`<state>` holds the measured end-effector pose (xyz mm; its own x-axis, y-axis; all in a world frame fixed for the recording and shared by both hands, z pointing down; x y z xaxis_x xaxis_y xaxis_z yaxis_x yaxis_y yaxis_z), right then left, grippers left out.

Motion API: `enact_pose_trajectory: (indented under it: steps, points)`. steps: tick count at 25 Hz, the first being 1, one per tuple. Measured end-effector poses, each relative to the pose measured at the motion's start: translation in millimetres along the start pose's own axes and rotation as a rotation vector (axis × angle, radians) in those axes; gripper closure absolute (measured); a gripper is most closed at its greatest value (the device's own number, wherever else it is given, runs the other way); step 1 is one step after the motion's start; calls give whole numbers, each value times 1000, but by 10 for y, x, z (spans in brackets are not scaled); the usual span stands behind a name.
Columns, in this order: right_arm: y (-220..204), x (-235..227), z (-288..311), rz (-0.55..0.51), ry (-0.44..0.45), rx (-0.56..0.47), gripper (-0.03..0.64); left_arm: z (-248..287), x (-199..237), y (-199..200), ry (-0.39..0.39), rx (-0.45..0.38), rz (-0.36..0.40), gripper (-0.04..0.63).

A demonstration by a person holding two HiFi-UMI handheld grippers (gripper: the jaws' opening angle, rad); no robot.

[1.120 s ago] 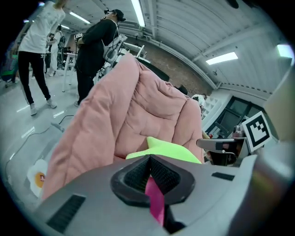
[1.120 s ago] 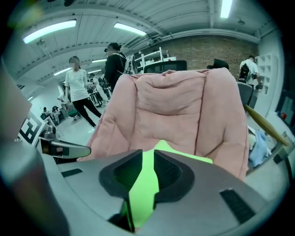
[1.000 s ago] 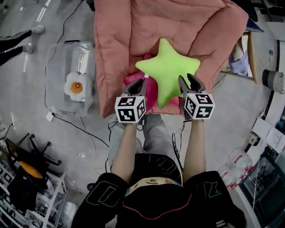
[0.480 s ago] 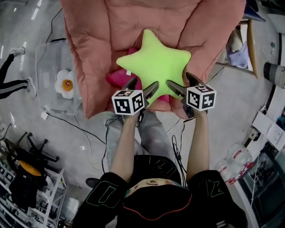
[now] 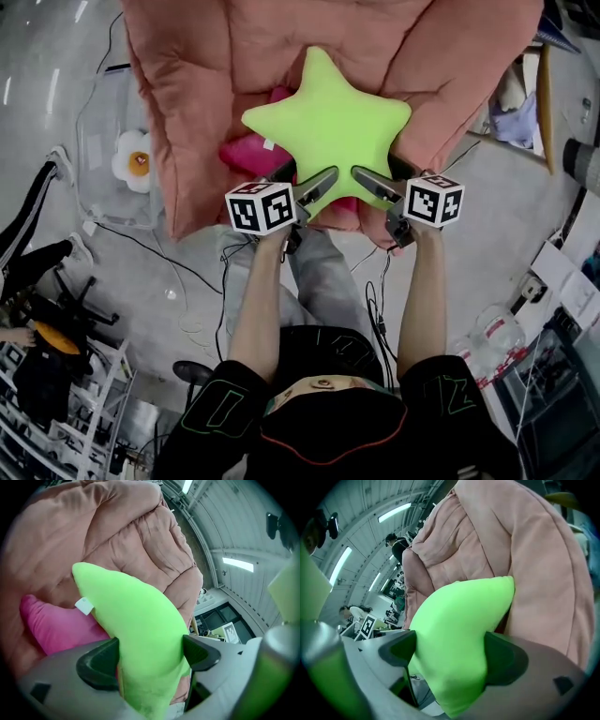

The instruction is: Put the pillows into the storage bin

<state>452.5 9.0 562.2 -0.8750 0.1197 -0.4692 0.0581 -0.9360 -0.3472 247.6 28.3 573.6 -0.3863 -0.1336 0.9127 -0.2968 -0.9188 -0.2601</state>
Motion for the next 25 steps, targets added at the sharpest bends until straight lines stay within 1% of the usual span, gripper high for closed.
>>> enact_pose_trajectory:
  steps: [2, 5, 9, 12, 15, 18, 21, 25]
  points:
    - [-1, 59, -24, -5, -8, -12, 161, -33, -40, 13, 7, -21, 22, 188]
    - [50, 181, -94, -13, -5, -36, 179, -119, -149, 79, 17, -63, 64, 198]
    - [198, 417, -244, -29, 17, -104, 181, -308, -376, 269, 22, -98, 136, 198]
    - [288, 643, -316, -50, 40, -137, 180, -518, -524, 380, 35, -129, 174, 196]
    - [375, 942, -367, -86, 66, -165, 181, -800, -646, 488, 46, -170, 208, 195]
    - [520, 1289, -352, -142, 100, -178, 181, -1122, -726, 627, 59, -233, 233, 193]
    - [619, 1656, -301, -206, 139, -171, 181, -1475, -768, 699, 83, -304, 240, 193]
    - [629, 2233, -158, -283, 185, -148, 181, -2048, -725, 724, 113, -390, 231, 193]
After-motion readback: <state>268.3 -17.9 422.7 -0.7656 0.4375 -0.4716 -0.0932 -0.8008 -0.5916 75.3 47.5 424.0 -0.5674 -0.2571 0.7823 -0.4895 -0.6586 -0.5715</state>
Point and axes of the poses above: the fingertips, and each gripper's own axes: z forward along the fingers, x to its left, y out of its top, the point moved 7 cm from there along -z, backward along the fingers, and after that the axes turned 15 degrees about -y, right-handed, at the moved point
